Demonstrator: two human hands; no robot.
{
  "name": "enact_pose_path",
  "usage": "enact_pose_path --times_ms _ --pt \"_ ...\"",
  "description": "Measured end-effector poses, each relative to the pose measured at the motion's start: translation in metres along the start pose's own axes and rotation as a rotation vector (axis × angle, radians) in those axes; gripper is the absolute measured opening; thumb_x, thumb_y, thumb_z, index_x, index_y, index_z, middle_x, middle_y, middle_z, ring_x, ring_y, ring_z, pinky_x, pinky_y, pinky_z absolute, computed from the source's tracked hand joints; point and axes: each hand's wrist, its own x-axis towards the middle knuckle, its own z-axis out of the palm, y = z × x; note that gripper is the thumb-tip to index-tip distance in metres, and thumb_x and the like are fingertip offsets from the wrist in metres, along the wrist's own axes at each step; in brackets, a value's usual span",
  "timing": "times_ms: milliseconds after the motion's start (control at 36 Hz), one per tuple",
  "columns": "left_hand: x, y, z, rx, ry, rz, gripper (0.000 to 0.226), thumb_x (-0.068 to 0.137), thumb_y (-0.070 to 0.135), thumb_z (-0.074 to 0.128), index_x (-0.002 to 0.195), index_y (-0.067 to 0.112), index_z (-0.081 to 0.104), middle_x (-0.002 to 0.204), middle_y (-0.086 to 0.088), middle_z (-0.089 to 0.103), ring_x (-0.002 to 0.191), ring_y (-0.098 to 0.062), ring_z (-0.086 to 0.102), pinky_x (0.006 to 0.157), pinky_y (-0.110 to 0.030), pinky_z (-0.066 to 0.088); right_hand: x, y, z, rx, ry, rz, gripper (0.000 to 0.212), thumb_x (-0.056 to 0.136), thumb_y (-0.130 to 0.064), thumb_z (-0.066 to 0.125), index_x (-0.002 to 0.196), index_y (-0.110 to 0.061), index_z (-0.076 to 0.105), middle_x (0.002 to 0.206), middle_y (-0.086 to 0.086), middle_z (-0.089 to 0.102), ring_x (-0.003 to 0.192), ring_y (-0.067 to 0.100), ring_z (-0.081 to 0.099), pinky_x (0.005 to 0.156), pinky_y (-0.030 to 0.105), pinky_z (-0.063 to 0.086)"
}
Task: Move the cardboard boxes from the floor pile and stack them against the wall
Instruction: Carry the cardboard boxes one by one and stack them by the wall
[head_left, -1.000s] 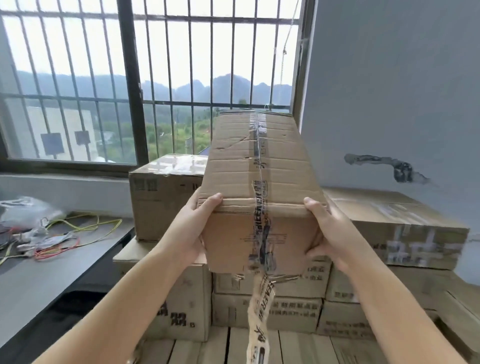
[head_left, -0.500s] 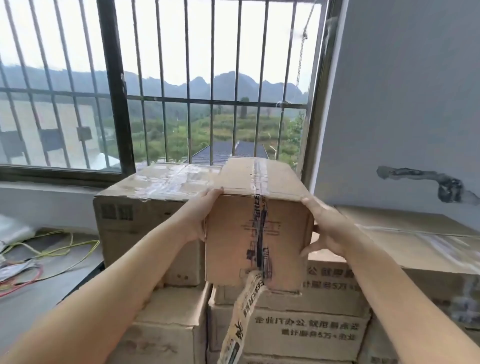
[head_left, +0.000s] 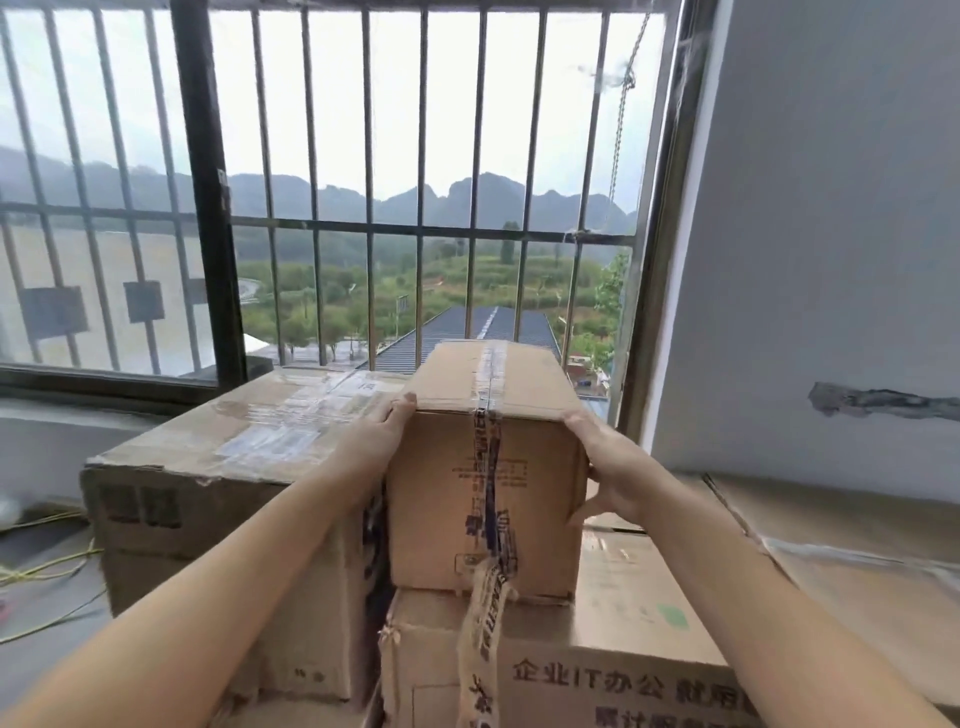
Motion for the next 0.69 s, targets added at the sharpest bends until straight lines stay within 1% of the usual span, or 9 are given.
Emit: enact_pose_path --times_ms 111,194,278,389,444,528,583,639,694 --pt "0.023 0.001 0.001 -0.058 -0.056 0.043 0.063 0.096 0.055 0.033 0.14 0.013 0.047 0.142 -0.004 0.047 0.134 -0.02 0.04 0.104 -0.027 0.029 0.02 -0.001 0.006 0.036 0.021 -0.008 0.039 0.099 -0.049 0.038 0.136 -0.038 0.041 0.144 -0.001 0.04 0.127 0.034 0.039 0.068 0.074 0.047" --pt "0.035 -0.002 0.003 -0.134 -0.088 0.058 0.048 0.102 0.041 0.034 0.134 0.01 0.051 0.132 0.001 0.052 0.123 -0.014 0.046 0.098 -0.023 0.032 0.028 0.004 0.013 0.058 0.043 -0.01 0.045 0.097 -0.052 0.038 0.139 -0.036 0.039 0.146 -0.004 0.038 0.131 0.032 0.037 0.069 0.073 0.048" --pt "0.041 -0.006 0.003 -0.128 -0.07 0.088 0.051 0.1 0.045 0.034 0.132 0.011 0.054 0.129 -0.001 0.056 0.124 -0.018 0.049 0.106 -0.034 0.036 0.029 0.007 0.018 0.055 0.052 -0.018 0.043 0.096 -0.055 0.037 0.136 -0.039 0.042 0.149 -0.007 0.033 0.139 0.028 0.028 0.067 0.068 0.052" --pt "0.042 -0.018 0.0 -0.048 -0.058 0.142 0.063 0.095 0.056 0.028 0.132 0.012 0.055 0.129 -0.001 0.056 0.122 -0.017 0.049 0.107 -0.037 0.034 0.029 0.012 0.016 0.074 0.049 -0.016 0.058 0.091 -0.059 0.041 0.144 -0.04 0.033 0.152 -0.009 0.032 0.142 0.025 0.025 0.063 0.063 0.054" --pt "0.041 -0.02 0.001 -0.077 -0.06 0.152 0.065 0.095 0.06 0.029 0.133 0.014 0.053 0.131 0.001 0.053 0.125 -0.015 0.046 0.108 -0.035 0.032 0.027 0.016 0.014 0.101 0.046 -0.024 0.057 0.091 -0.056 0.045 0.144 -0.039 0.035 0.151 -0.011 0.034 0.142 0.022 0.026 0.061 0.06 0.055" --pt "0.042 -0.022 0.003 -0.151 -0.082 0.144 0.051 0.101 0.047 0.03 0.138 0.016 0.046 0.132 0.007 0.046 0.127 -0.009 0.039 0.106 -0.026 0.026 0.018 0.026 0.011 0.16 0.074 -0.036 0.057 0.093 -0.05 0.049 0.146 -0.035 0.033 0.15 -0.01 0.035 0.141 0.023 0.028 0.058 0.05 0.057" --pt "0.04 -0.024 0.0 -0.183 -0.104 0.13 0.055 0.098 0.05 0.03 0.139 0.017 0.046 0.137 0.004 0.049 0.131 -0.014 0.042 0.107 -0.031 0.03 0.009 0.034 0.008 0.174 0.103 -0.059 0.06 0.094 -0.046 0.05 0.148 -0.033 0.029 0.149 -0.01 0.036 0.138 0.021 0.032 0.068 0.048 0.058" --pt "0.033 -0.025 -0.009 -0.176 -0.122 0.152 0.059 0.095 0.054 0.03 0.141 0.019 0.043 0.14 0.002 0.049 0.129 -0.017 0.045 0.099 -0.029 0.037 -0.002 0.043 0.003 0.127 0.12 -0.097 0.058 0.095 -0.044 0.049 0.148 -0.033 0.027 0.147 -0.01 0.039 0.134 0.017 0.038 0.089 0.048 0.053" --pt "0.022 -0.027 -0.019 -0.166 -0.095 0.173 0.057 0.098 0.052 0.034 0.145 0.021 0.037 0.142 -0.001 0.047 0.127 -0.017 0.047 0.098 -0.031 0.039 -0.017 0.052 -0.003 0.048 0.141 -0.134 0.056 0.096 -0.043 0.047 0.148 -0.033 0.029 0.143 -0.011 0.041 0.129 0.014 0.043 0.093 0.045 0.051"
